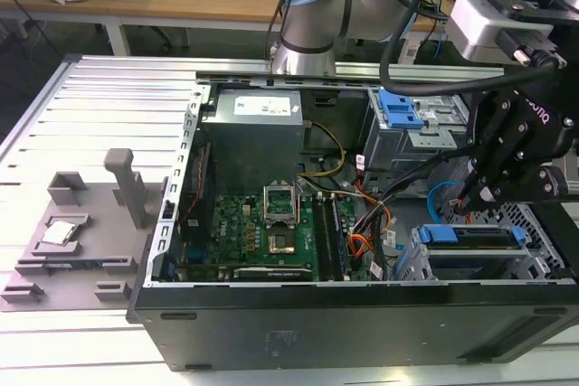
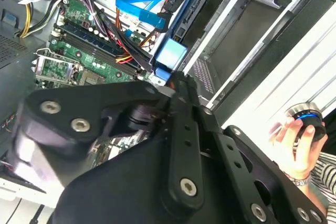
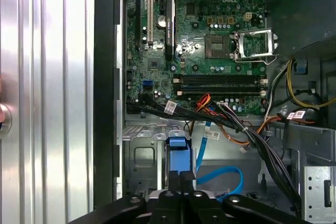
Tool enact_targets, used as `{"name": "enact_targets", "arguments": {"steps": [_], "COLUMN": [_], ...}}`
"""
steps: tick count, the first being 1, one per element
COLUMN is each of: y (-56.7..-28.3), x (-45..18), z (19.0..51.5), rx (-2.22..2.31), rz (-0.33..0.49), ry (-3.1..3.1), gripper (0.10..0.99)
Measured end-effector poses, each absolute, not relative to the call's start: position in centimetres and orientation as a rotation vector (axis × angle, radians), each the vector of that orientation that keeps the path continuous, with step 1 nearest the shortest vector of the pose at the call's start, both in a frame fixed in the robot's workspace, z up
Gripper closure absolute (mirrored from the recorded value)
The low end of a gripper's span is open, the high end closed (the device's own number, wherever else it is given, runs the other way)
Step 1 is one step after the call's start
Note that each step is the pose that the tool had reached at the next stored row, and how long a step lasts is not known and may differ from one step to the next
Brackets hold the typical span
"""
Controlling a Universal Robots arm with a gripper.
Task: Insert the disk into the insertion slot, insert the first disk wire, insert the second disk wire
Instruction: 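Insert the disk into the insertion slot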
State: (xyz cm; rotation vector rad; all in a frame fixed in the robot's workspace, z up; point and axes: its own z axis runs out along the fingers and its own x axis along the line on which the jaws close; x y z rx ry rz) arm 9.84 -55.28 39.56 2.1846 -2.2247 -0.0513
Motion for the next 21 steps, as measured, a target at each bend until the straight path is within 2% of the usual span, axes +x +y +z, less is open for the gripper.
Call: {"name": "enact_targets", "arguments": {"steps": [1,2,9,21], "y": [-55.3,-55.3,-55.3,-55.2], "x": [9.8,9.8,9.9,13.7], "z": [39.6,39.5,39.5,39.0], "rx": [2.185,2.185,2.185,2.183], "rz": [-0.051,-0.051,-0.051,-0.053], "ry": [-2.225,-2.225,-2.225,-2.224], "gripper": [0.969,0.98,0.98,0.98]}}
